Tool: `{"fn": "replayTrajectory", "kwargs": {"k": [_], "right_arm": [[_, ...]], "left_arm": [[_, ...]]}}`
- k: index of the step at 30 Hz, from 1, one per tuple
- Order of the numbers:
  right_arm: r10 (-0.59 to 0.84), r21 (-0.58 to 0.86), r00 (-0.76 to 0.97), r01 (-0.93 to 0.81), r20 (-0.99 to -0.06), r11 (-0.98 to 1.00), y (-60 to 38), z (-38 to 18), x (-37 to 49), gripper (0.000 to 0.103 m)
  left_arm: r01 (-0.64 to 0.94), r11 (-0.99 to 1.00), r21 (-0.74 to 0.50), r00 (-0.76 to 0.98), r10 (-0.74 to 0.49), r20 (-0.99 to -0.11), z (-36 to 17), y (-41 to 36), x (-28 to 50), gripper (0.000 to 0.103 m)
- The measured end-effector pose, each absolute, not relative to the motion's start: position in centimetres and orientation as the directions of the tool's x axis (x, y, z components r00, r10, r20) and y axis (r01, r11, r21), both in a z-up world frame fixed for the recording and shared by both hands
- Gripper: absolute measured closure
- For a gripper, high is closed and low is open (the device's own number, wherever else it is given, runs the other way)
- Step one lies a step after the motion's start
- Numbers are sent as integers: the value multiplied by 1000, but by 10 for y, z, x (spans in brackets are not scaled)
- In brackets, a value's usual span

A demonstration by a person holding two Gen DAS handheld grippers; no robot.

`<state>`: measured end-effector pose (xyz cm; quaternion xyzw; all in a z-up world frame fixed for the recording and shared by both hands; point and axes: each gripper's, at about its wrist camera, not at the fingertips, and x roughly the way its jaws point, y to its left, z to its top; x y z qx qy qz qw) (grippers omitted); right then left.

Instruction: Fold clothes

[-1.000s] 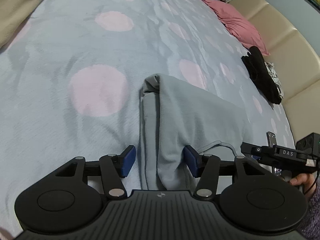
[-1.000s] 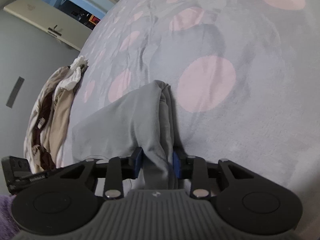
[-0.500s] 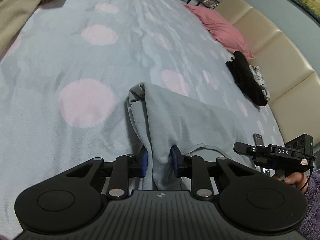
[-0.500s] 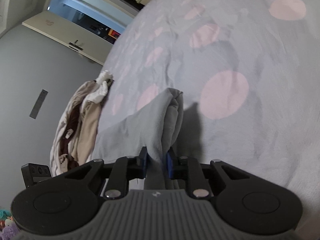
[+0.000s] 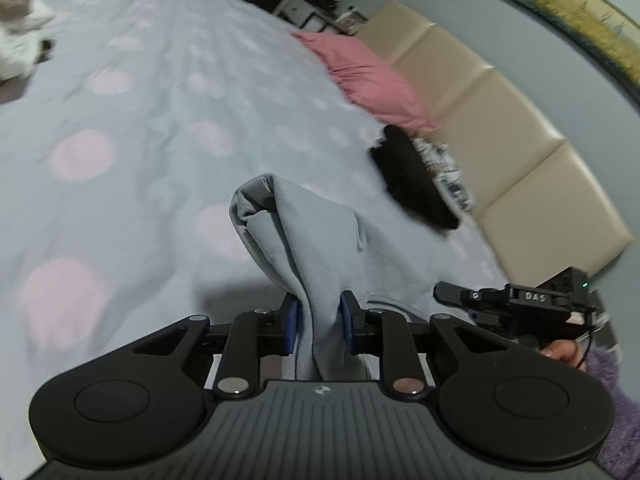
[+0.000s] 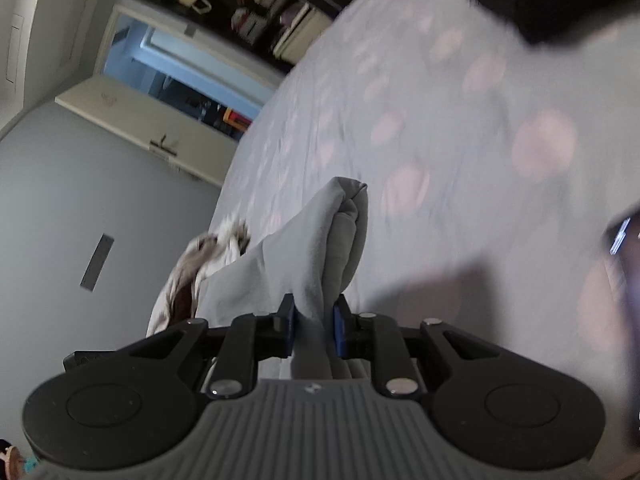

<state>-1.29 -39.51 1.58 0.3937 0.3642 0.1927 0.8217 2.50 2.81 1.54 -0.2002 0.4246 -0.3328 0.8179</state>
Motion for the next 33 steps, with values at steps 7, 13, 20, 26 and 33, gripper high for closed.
{"fn": "replayTrajectory", "kwargs": {"k": [7,13,20,26,33], "right_arm": [[497,721,741,-24,-452,692,-486,85,15,82],[443,693,774,-7,-453,721,-579,118,58,82],[368,682,809,56,-459,729,-671,109,124,82],[325,680,835,78,-444,729,-727,80,181,82],[296,672,842,102,-451,733,-766,42,230,82]], "left_arm": [[459,599,-656,385,-799,-461,48,-53,67,84],[500,516,-695,329,-856,-398,66,-150,123,84],[522,486,-701,268,-874,-405,67,-258,194,84],[553,504,-663,252,-860,-443,48,-331,255,84],[572,502,-649,242,-859,-452,13,-378,309,84]]}}
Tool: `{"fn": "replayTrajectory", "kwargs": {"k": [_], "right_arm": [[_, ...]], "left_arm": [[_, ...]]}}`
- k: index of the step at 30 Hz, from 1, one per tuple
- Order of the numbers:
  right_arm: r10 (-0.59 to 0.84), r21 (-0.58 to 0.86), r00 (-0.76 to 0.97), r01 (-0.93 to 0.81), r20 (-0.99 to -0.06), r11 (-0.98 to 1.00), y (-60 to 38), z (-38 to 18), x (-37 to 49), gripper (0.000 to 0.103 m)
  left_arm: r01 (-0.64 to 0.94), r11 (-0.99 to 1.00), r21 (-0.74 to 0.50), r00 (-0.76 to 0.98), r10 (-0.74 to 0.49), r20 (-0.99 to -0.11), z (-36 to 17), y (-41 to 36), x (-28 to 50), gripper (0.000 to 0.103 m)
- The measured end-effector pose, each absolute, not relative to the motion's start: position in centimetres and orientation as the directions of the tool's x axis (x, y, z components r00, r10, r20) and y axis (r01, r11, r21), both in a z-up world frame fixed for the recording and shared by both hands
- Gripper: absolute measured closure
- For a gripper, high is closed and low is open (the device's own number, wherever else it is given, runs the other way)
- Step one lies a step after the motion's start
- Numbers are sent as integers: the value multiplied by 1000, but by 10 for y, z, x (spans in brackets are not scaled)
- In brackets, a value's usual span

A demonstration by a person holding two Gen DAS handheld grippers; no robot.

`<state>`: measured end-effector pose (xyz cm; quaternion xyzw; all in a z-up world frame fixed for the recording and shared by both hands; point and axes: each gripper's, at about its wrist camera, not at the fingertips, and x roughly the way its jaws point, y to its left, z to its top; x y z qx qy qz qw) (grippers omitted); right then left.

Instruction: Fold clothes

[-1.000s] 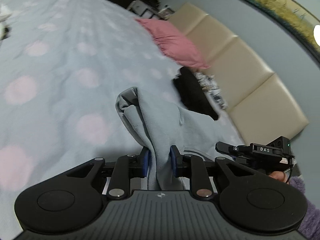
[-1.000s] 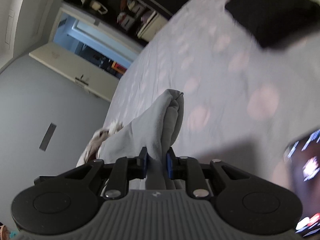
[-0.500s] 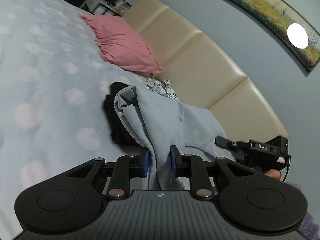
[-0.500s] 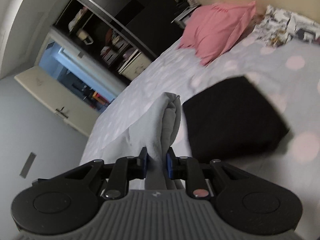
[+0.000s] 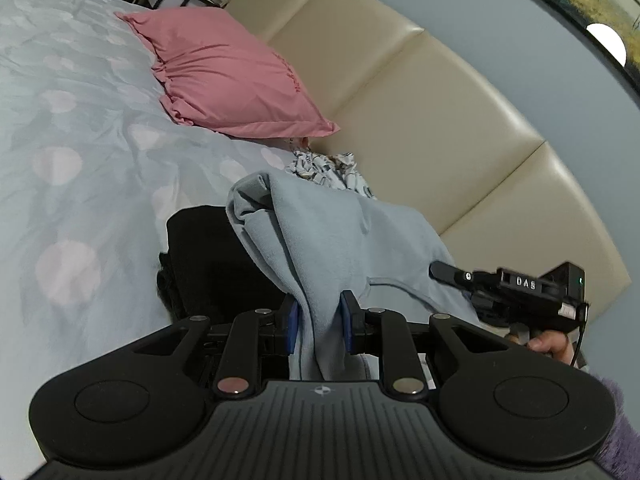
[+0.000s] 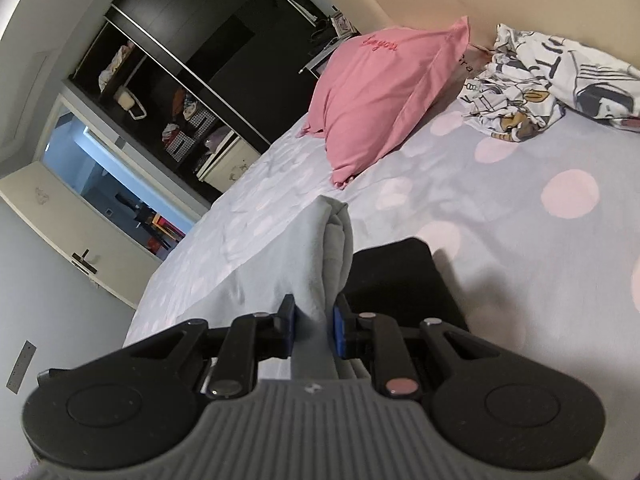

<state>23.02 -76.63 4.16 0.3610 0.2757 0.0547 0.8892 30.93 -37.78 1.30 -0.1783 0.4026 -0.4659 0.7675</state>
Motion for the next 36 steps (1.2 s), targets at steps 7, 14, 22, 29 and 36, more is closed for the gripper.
{"fn": "replayTrajectory", "kwargs": {"k": [7,14,22,29,36], "right_arm": [[278,680,838,142,-470,720,-777,-7,253,82],[211,647,850,184,-483,740,-773,-23,250,70],[22,440,894,200,-448,875,-746,24,215,82],[-51,275,888,196,-458,941,-702,5,185,90],[-103,188,876,213,-470,959,-688,-39,179,90]], "left_arm": [[553,518,-653,258,-851,-457,-21,-389,338,85],[543,551,-633,264,-828,-495,-44,-392,344,84],[618,626,-476,405,-772,-490,1,-387,312,81],[677,626,-388,446,-767,-460,35,-401,267,82],[711,668,-219,469,-683,-560,-9,-423,235,89]]}}
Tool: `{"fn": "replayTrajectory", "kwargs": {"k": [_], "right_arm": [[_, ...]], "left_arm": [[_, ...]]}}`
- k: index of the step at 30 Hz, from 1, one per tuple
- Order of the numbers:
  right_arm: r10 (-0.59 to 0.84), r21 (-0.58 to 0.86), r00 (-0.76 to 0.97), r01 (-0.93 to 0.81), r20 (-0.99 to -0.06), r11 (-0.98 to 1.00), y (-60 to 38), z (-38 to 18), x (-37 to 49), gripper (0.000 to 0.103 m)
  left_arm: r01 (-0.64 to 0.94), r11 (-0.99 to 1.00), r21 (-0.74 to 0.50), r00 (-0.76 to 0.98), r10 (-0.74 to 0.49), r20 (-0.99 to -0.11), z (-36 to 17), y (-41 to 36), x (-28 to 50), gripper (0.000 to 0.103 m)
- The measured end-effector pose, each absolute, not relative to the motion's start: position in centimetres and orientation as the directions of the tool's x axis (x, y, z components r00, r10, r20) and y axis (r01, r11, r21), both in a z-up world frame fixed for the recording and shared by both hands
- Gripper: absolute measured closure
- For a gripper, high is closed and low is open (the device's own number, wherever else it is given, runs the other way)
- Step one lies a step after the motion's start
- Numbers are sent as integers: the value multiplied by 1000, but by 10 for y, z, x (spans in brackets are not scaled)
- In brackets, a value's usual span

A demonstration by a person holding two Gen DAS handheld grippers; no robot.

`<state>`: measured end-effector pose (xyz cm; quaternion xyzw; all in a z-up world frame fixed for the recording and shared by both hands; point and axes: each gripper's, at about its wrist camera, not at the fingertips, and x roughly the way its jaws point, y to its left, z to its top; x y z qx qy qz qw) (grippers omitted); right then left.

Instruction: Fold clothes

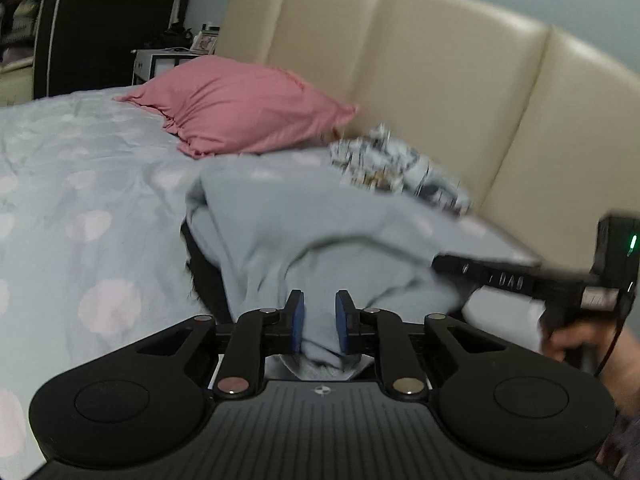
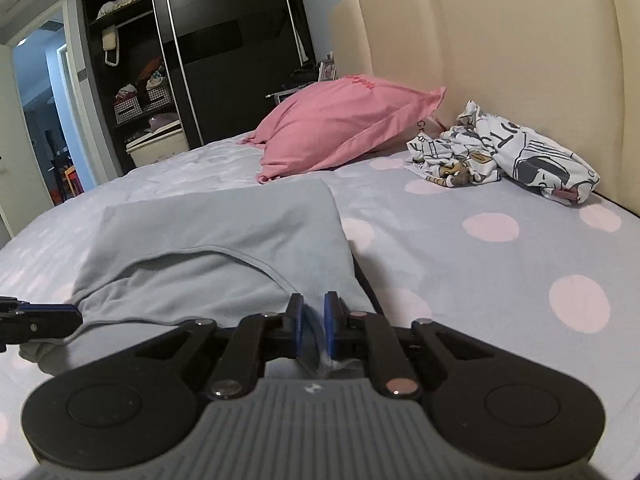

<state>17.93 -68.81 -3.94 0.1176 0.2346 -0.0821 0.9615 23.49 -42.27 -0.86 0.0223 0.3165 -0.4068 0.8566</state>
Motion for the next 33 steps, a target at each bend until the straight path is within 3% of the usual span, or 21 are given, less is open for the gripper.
{"fn": "replayTrajectory", "kwargs": {"k": [9,15,17,18,19,24,28,31,33], "right_arm": [[-110,153,851,217,-513,964,-686,-47,186,90],[-206,11,773,266,-600,964,-664,-29,204,89],[-218,-22,769,257,-601,966,-651,-16,201,81],[-215,-24,775,250,-594,968,-645,-8,198,67],[-206,-20,784,240,-586,971,-639,0,194,61],[-110,52,806,172,-582,984,-601,42,173,58],[-14,141,815,117,-579,983,-560,75,155,44],[62,204,824,65,-563,977,-528,96,134,44],[141,319,846,37,-515,947,-517,102,113,44]], "left_arm": [[718,682,-136,497,-640,-586,-28,-430,227,89],[728,675,-120,490,-634,-598,-18,-432,228,89],[730,673,-117,498,-642,-583,-7,-425,221,89],[732,671,-115,503,-647,-574,-1,-421,216,89],[737,667,-110,508,-653,-561,5,-415,210,89],[767,638,-71,517,-680,-520,39,-373,173,86],[760,649,-7,566,-668,-482,69,-334,143,72],[753,658,12,589,-665,-458,89,-302,122,60],[741,672,18,606,-656,-449,101,-278,109,59]]}}
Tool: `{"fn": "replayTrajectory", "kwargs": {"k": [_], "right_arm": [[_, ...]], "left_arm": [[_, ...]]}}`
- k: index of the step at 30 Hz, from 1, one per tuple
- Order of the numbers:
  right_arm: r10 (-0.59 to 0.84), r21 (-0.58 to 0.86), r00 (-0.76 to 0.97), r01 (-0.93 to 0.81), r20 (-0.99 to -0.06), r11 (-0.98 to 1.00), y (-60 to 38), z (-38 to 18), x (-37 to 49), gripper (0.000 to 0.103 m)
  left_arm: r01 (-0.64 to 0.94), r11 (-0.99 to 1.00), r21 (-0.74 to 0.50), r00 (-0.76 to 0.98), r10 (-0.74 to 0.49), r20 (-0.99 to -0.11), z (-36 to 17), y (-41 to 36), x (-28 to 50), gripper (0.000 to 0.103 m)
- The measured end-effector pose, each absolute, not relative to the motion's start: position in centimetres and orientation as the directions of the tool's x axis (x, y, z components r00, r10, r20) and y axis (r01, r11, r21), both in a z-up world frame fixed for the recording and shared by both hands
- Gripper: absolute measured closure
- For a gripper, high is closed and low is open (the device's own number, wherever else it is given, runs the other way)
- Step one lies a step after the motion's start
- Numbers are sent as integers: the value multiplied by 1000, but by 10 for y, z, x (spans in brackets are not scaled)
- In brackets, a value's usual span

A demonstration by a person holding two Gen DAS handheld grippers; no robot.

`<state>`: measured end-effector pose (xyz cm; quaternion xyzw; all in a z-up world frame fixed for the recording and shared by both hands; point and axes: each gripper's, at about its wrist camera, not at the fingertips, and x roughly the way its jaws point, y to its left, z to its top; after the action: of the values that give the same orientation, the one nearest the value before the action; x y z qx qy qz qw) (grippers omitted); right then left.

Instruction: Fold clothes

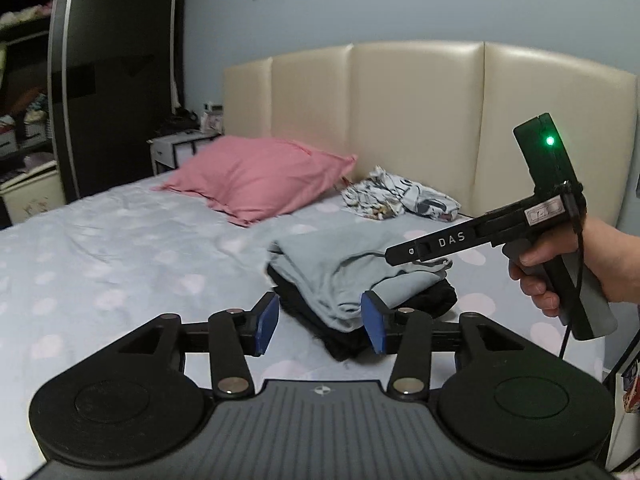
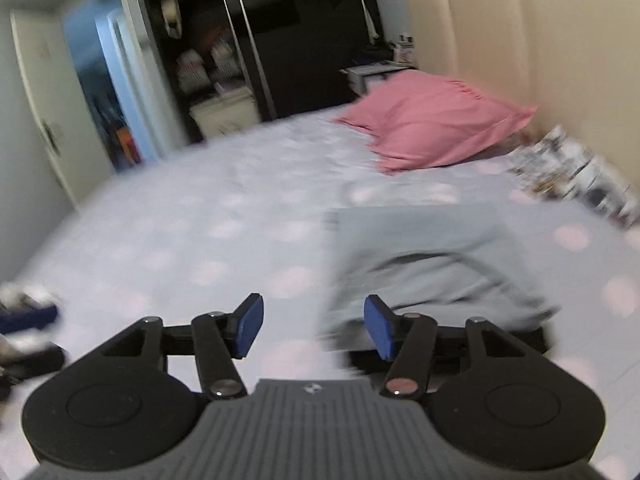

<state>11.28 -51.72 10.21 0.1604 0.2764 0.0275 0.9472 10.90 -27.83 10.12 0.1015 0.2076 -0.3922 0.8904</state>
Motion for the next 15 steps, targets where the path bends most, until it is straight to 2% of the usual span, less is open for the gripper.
{"fn": "replayTrajectory", "kwargs": {"k": [3,5,8,10,15], "right_arm": [[243,517,871,14,-426,856,-507,99,76,43],[268,577,882,6,-389,817,-495,94,52,43],[249,586,896,15,-367,810,-468,88,17,42],[241,586,901,18,-360,810,-447,84,-5,40],[233,506,898,-13,-373,862,-378,81,-43,36]], "left_arm": [[712,702,26,638,-631,-441,114,-240,88,56],[691,722,42,667,-614,-422,120,-216,75,55],[645,763,40,709,-578,-404,125,-177,55,54],[606,794,37,736,-543,-405,127,-152,42,49],[494,869,35,797,-437,-417,127,-98,16,44]]}}
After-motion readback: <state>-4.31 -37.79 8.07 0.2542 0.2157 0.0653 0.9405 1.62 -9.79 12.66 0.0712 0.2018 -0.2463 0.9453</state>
